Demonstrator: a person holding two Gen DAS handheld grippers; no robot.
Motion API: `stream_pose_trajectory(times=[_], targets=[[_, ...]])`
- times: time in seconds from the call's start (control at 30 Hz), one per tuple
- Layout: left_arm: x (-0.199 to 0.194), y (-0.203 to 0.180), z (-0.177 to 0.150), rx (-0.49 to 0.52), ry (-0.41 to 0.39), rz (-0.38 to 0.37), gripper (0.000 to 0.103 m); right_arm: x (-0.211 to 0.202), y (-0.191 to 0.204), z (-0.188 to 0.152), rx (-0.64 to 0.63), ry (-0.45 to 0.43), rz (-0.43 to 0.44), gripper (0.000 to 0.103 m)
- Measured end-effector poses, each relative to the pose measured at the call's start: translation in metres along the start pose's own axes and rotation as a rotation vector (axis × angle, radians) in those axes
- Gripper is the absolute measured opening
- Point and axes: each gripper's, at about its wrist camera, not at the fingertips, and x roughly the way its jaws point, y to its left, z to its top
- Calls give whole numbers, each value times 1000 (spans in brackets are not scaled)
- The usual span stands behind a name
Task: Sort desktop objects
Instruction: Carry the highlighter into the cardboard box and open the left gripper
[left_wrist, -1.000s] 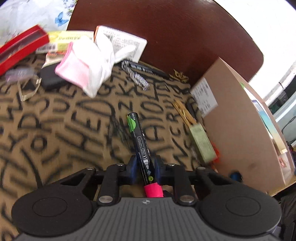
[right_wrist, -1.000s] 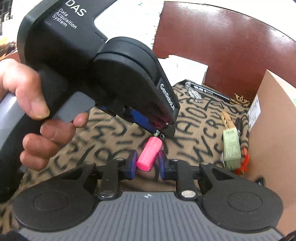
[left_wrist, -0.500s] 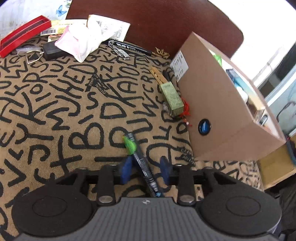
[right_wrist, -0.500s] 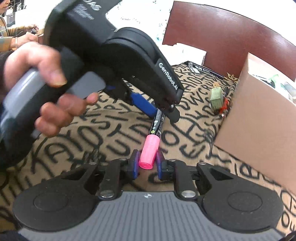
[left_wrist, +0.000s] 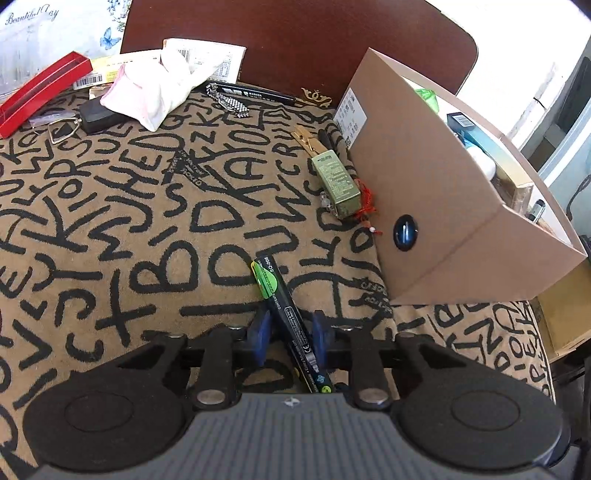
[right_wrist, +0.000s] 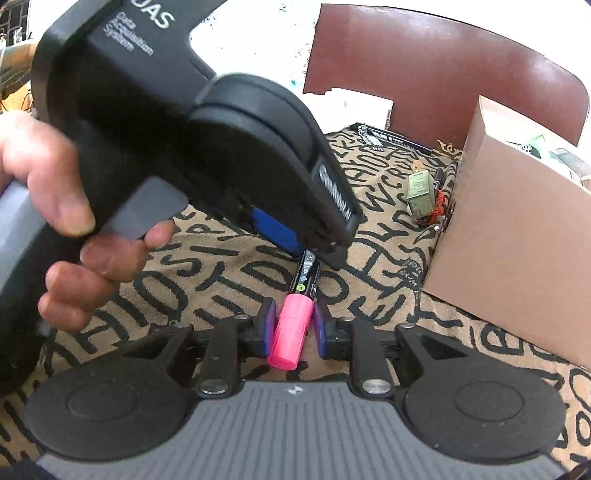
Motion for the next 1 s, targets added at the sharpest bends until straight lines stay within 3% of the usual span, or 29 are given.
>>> stream_pose_trajectory(times=[0.1, 0.23, 0.4, 0.57, 0.8, 1.0], targets=[[-12, -5, -2, -13, -16, -10, 23, -12, 2, -1, 0, -23, 0, 21], [-43, -28, 5, 34, -113, -22, 23, -38, -1, 8, -3, -102, -25, 21], [-73, -66, 29, 111, -240, -75, 23, -77, -17, 26, 0, -241, -102, 21], [-80, -109, 58, 187, -297, -138, 22, -101, -48, 39, 54, -342, -180, 21], [-60, -163, 87, 279, -308, -203, 22, -117, -102, 42, 138, -418, -288, 21], [-28, -192, 99, 311, -266, -238, 22, -108, -140, 38, 172, -388, -349, 21]])
